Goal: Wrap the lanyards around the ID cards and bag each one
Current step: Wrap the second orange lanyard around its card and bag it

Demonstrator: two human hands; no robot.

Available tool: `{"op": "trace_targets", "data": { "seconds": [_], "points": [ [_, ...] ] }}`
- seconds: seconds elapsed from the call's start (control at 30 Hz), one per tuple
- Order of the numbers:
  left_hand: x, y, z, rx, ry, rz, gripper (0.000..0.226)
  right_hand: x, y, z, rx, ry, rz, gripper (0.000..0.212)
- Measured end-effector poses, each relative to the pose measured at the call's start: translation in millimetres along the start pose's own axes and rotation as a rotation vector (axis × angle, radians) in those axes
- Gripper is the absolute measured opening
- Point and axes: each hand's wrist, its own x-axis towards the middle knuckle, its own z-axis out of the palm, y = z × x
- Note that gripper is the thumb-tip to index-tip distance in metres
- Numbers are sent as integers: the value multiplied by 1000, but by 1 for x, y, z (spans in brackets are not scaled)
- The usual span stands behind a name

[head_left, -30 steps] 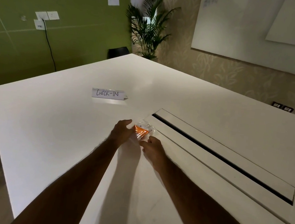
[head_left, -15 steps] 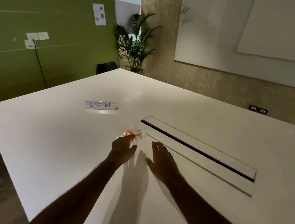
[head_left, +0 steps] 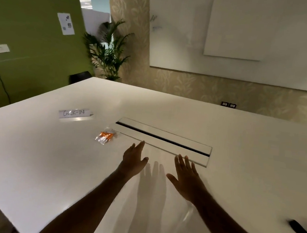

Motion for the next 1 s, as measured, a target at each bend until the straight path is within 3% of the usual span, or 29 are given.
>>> {"op": "trace_targets", "data": {
  "seconds": [0.43, 0.87, 1.0],
  "points": [
    [-64, 165, 100, 95, -146, 315, 83, -166, 153, -27, 14, -4, 210, 91],
    [-163, 309, 194, 24, -233, 423, 84, -297, 237, -45, 66, 112, 318, 95],
    [-182, 339, 214, 19, -279, 469, 81, -332, 259, -49, 149, 176, 327, 82]
  ]
}}
